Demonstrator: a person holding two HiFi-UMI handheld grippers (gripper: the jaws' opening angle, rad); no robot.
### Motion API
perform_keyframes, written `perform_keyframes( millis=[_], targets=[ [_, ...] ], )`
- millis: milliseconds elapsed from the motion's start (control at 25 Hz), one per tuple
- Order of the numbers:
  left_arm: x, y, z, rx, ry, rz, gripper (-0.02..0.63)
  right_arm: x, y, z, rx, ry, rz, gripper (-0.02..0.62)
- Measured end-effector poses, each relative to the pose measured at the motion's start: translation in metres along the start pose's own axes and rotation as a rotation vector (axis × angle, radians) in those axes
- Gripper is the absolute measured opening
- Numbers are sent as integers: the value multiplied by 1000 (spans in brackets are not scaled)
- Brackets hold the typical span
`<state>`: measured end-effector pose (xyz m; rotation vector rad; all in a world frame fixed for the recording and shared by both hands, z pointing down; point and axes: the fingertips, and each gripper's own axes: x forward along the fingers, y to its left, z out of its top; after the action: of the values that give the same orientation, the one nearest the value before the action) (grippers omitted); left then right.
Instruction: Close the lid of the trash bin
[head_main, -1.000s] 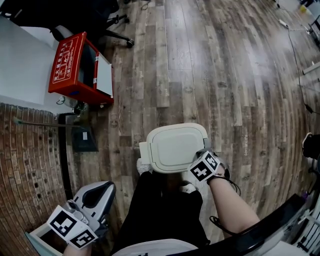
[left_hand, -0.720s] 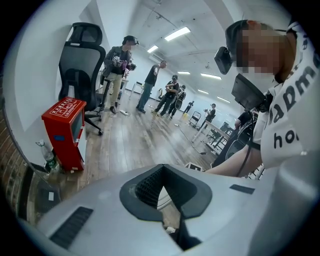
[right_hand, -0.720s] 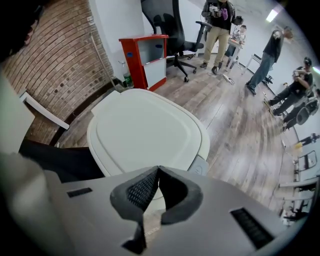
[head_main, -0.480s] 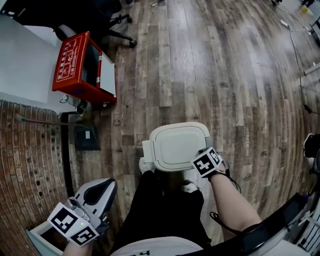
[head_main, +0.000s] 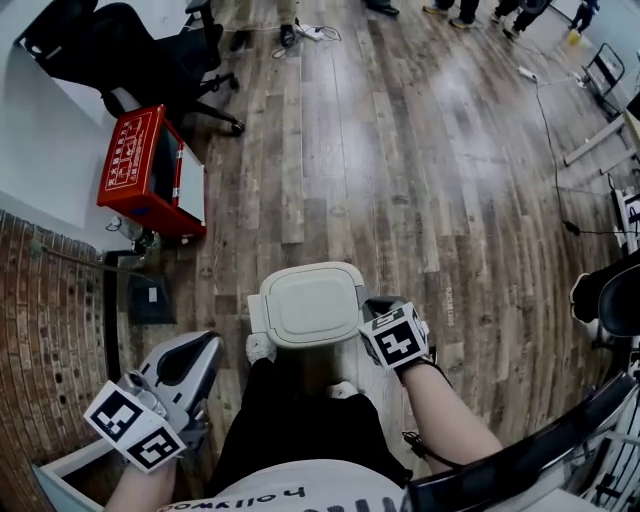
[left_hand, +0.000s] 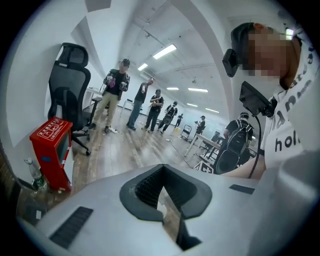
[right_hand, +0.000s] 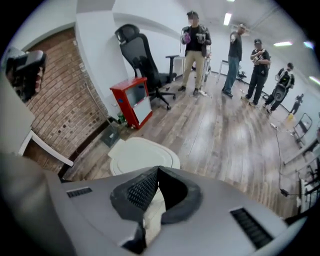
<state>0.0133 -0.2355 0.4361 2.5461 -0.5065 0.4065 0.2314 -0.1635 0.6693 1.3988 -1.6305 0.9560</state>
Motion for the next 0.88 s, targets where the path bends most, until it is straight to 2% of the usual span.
perform_keyframes(
  millis=[200,360,520,640,760,880],
  targets=[
    [-3,-56,18,55,-65,-18,8,-102,7,41,24,-247,66,6],
    [-1,-82,28,123,-118,-25,8,-176,16,71,-62,-389,87,8],
    [-18,-102,42,102,-160,-16,8,-238,46,81,-112,-492,143,6],
    [-30,-117,52,98,-190,-22,8,-290,73,96,-137,-654,237,8],
    [-44,-125,57,85,-202,-33,8,-335,94,108,-75,-835,303,8],
    [-60,-122,65,57,-220,-25,8,-353,108,111,0,-871,332,6]
  ],
)
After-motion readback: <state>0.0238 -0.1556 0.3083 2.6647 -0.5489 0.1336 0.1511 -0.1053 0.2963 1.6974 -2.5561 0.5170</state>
